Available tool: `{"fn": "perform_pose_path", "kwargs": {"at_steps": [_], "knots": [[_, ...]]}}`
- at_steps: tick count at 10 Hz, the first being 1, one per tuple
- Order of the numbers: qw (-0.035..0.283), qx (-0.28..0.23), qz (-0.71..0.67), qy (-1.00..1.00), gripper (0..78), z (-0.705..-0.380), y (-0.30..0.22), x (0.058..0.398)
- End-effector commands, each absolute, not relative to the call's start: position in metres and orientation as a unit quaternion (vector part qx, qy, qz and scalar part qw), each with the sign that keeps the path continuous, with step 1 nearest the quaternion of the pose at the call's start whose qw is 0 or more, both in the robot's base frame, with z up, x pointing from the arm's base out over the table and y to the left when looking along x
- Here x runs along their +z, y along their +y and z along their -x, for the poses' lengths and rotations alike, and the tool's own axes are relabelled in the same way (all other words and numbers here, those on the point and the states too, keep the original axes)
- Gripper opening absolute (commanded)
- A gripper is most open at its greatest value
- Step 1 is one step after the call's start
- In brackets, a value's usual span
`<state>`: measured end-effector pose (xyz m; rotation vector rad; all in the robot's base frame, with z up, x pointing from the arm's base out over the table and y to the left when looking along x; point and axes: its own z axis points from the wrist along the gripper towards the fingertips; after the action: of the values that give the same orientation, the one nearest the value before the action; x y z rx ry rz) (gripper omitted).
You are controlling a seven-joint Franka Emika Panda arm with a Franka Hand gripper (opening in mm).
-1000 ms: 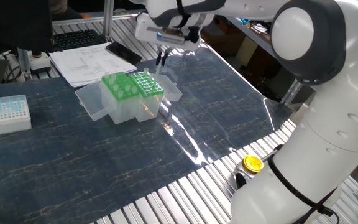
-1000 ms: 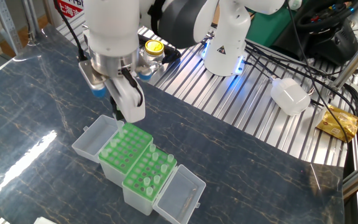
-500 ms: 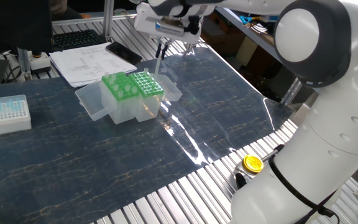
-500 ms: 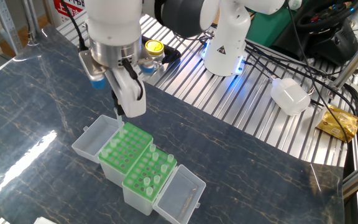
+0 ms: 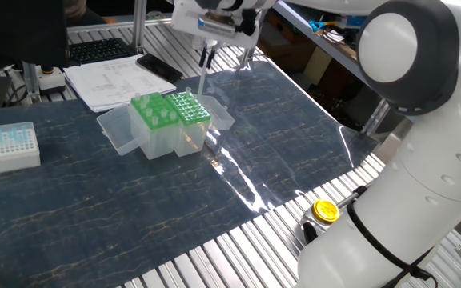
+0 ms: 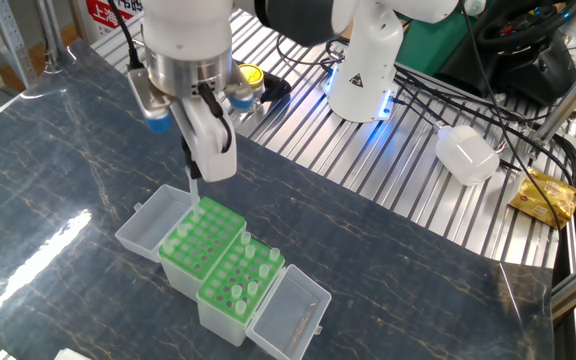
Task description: Transfer all large pipette tips from one holder to another
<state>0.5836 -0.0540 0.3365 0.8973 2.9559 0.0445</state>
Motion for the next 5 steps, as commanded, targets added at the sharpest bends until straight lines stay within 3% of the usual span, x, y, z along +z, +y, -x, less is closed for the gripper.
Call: {"fn": "perform_pose_path", "kwargs": {"at_steps": [1,5], "knots": [[0.027,0.014,-0.299,0.954,1.1,-0.5827,-0.0499,0.3469],[0.028,0.016,-0.310,0.950,1.1,-0.5820,-0.0480,0.3543]]}}
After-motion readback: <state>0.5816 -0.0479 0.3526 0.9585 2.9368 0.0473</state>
